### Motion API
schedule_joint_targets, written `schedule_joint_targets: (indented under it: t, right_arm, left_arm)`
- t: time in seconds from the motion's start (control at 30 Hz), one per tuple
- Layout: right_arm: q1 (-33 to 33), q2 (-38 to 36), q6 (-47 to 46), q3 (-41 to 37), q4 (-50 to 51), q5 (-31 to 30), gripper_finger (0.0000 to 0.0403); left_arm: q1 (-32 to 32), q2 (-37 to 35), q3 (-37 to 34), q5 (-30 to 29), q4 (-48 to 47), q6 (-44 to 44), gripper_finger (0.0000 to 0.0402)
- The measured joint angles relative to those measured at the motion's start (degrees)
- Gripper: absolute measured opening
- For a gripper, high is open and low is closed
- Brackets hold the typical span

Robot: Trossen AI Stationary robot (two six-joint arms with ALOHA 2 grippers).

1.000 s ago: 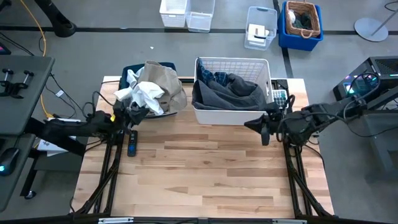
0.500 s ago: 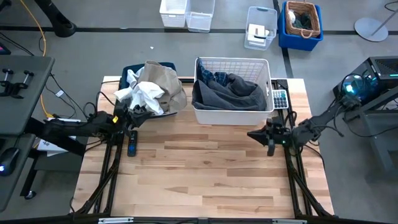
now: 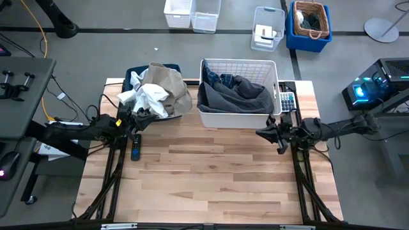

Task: Sort clothes
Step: Return to Home Position

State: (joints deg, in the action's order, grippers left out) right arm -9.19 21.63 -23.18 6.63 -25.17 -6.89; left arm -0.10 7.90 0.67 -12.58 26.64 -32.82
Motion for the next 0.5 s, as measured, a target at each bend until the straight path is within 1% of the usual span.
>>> schedule_joint_targets:
  t: [0.1,0.23,0.33,0.4,0.5]
  right_arm:
    - [1.35,0.02,2.18,-2.72,-0.33,1.12,0.0]
    - [1.95,0.01,2.26,-6.06,-3.71,1.23,0.0]
    - [2.05,0.06,2.35,-6.07,-1.64,1.46,0.0]
    - [2.03,0.06,-1.12,-6.07,1.47,0.01,0.0]
    - [2.06,0.07,-5.08,-6.07,7.46,-0.61,0.0]
  left_arm:
    - [0.0,0.0,0.0,-0.02,0.0,0.0,0.0001]
    - [0.0,0.0,0.0,-0.02,-0.02,0.02,0.0001]
    - [0.0,0.02,0.02,-0.02,-0.07,0.02,0.0001]
    - [0.0,0.04,0.02,-0.02,-0.1,0.02,0.0001]
    - [0.0,0.04,0.02,-0.02,-0.25,0.02,0.0001]
